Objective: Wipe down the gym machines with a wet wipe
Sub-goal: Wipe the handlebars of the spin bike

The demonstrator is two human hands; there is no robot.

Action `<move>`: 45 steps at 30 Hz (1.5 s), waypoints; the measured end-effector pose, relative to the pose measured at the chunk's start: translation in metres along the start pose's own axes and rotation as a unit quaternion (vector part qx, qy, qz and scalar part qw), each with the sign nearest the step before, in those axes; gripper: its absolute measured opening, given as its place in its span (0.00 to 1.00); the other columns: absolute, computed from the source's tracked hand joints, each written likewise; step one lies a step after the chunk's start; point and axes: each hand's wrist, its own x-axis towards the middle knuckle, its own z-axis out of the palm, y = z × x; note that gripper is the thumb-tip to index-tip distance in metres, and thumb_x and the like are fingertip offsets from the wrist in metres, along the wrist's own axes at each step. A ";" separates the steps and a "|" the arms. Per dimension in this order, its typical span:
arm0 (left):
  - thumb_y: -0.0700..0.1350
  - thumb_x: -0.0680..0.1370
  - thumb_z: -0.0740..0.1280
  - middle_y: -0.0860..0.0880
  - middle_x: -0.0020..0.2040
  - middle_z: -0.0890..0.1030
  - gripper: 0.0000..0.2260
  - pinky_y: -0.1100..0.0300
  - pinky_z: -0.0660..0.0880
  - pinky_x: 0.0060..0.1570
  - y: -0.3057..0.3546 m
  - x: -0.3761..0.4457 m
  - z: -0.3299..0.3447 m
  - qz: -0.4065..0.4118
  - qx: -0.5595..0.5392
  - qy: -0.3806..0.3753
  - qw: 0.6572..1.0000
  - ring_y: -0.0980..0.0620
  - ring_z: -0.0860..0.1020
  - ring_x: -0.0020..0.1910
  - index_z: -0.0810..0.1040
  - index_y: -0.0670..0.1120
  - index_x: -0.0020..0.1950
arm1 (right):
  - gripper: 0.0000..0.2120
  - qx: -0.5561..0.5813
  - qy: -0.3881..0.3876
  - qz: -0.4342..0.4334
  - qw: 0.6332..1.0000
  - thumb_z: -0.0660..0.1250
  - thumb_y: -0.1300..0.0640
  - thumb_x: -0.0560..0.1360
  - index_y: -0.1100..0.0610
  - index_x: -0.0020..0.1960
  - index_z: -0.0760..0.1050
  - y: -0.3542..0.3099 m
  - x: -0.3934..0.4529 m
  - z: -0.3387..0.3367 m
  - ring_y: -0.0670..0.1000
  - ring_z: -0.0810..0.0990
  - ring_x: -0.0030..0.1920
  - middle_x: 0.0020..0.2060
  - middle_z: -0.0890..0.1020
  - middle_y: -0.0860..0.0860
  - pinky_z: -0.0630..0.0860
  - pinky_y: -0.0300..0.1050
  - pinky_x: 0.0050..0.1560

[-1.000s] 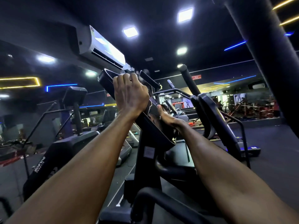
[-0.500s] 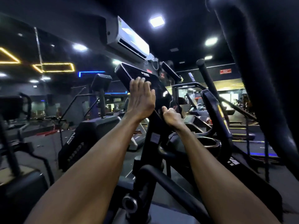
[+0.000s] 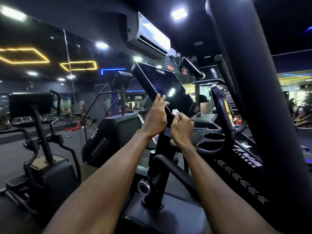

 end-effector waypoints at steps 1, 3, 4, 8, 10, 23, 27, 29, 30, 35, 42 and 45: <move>0.29 0.77 0.53 0.38 0.74 0.67 0.20 0.61 0.52 0.76 0.005 -0.008 0.001 -0.031 -0.044 0.010 0.998 0.44 0.59 0.77 0.74 0.34 0.67 | 0.13 0.025 0.018 0.007 1.000 0.60 0.59 0.81 0.55 0.58 0.82 -0.002 -0.006 -0.002 0.60 0.80 0.51 0.49 0.85 0.57 0.72 0.49 0.52; 0.32 0.78 0.54 0.41 0.69 0.74 0.19 0.64 0.60 0.72 0.011 -0.022 -0.001 -0.116 -0.125 0.038 0.985 0.46 0.69 0.71 0.75 0.36 0.66 | 0.12 0.076 0.039 0.037 0.996 0.60 0.59 0.81 0.56 0.54 0.83 -0.005 -0.017 -0.008 0.56 0.79 0.47 0.44 0.84 0.53 0.71 0.46 0.47; 0.34 0.79 0.56 0.42 0.65 0.77 0.17 0.61 0.66 0.69 0.014 -0.027 -0.003 -0.169 -0.156 0.037 0.972 0.46 0.74 0.66 0.75 0.38 0.66 | 0.12 0.104 0.044 0.059 0.992 0.60 0.59 0.80 0.57 0.51 0.82 -0.008 -0.021 -0.011 0.54 0.78 0.45 0.42 0.83 0.53 0.70 0.46 0.46; 0.47 0.82 0.63 0.46 0.41 0.78 0.08 0.54 0.75 0.40 0.019 -0.065 -0.014 -0.334 -0.292 -0.076 0.893 0.47 0.75 0.43 0.78 0.44 0.52 | 0.13 0.251 0.008 0.182 0.951 0.59 0.64 0.80 0.59 0.38 0.76 -0.016 -0.045 -0.018 0.54 0.77 0.40 0.34 0.80 0.53 0.71 0.42 0.39; 0.50 0.81 0.65 0.44 0.38 0.77 0.12 0.59 0.72 0.33 0.021 -0.090 -0.023 -0.352 -0.323 -0.077 0.875 0.48 0.74 0.38 0.78 0.42 0.46 | 0.16 0.359 -0.061 0.268 0.892 0.56 0.67 0.80 0.60 0.34 0.72 -0.025 -0.063 -0.024 0.53 0.79 0.30 0.25 0.79 0.50 0.74 0.40 0.27; 0.46 0.81 0.64 0.44 0.43 0.84 0.12 0.53 0.77 0.45 0.013 -0.213 -0.087 -0.458 -0.117 0.167 0.865 0.51 0.78 0.40 0.82 0.39 0.47 | 0.08 0.292 -0.308 0.248 0.871 0.64 0.65 0.74 0.57 0.39 0.79 -0.020 -0.167 0.012 0.51 0.80 0.36 0.34 0.82 0.52 0.77 0.39 0.35; 0.43 0.81 0.65 0.47 0.40 0.80 0.08 0.58 0.72 0.42 0.027 -0.260 -0.112 -0.491 -0.124 0.234 0.830 0.53 0.75 0.40 0.79 0.41 0.45 | 0.06 0.290 -0.385 0.230 0.845 0.67 0.63 0.74 0.55 0.40 0.80 -0.022 -0.205 0.021 0.48 0.80 0.35 0.37 0.84 0.52 0.78 0.41 0.37; 0.44 0.82 0.64 0.49 0.40 0.80 0.08 0.59 0.72 0.41 0.035 -0.283 -0.130 -0.511 -0.117 0.248 0.815 0.54 0.76 0.39 0.79 0.44 0.44 | 0.08 0.284 -0.434 0.209 0.829 0.67 0.64 0.76 0.57 0.39 0.80 -0.025 -0.225 0.023 0.47 0.77 0.33 0.35 0.82 0.52 0.73 0.40 0.34; 0.45 0.82 0.64 0.49 0.39 0.79 0.09 0.59 0.72 0.40 0.041 -0.295 -0.141 -0.523 -0.105 0.255 0.807 0.53 0.75 0.39 0.78 0.45 0.43 | 0.09 0.286 -0.464 0.205 0.813 0.67 0.64 0.76 0.57 0.39 0.79 -0.029 -0.238 0.023 0.48 0.76 0.33 0.34 0.81 0.52 0.72 0.41 0.35; 0.48 0.82 0.63 0.50 0.38 0.79 0.11 0.61 0.71 0.38 0.068 -0.345 -0.195 -0.575 -0.049 0.234 0.783 0.55 0.75 0.36 0.78 0.45 0.43 | 0.12 0.309 -0.562 0.227 0.732 0.66 0.61 0.79 0.60 0.37 0.78 -0.052 -0.298 0.023 0.52 0.78 0.32 0.31 0.81 0.53 0.72 0.42 0.32; 0.46 0.81 0.64 0.49 0.38 0.76 0.10 0.60 0.68 0.36 0.117 -0.413 -0.265 -0.614 0.083 0.260 0.740 0.54 0.72 0.38 0.77 0.44 0.42 | 0.11 0.346 -0.670 0.299 0.584 0.65 0.61 0.81 0.64 0.42 0.77 -0.095 -0.385 0.010 0.56 0.79 0.32 0.36 0.81 0.61 0.73 0.46 0.32; 0.48 0.80 0.67 0.49 0.36 0.77 0.11 0.56 0.71 0.41 0.133 -0.445 -0.289 -0.628 0.152 0.250 0.721 0.52 0.73 0.38 0.77 0.43 0.40 | 0.10 0.348 -0.681 0.340 0.547 0.64 0.63 0.81 0.63 0.42 0.78 -0.113 -0.416 0.003 0.58 0.81 0.36 0.39 0.82 0.62 0.77 0.53 0.39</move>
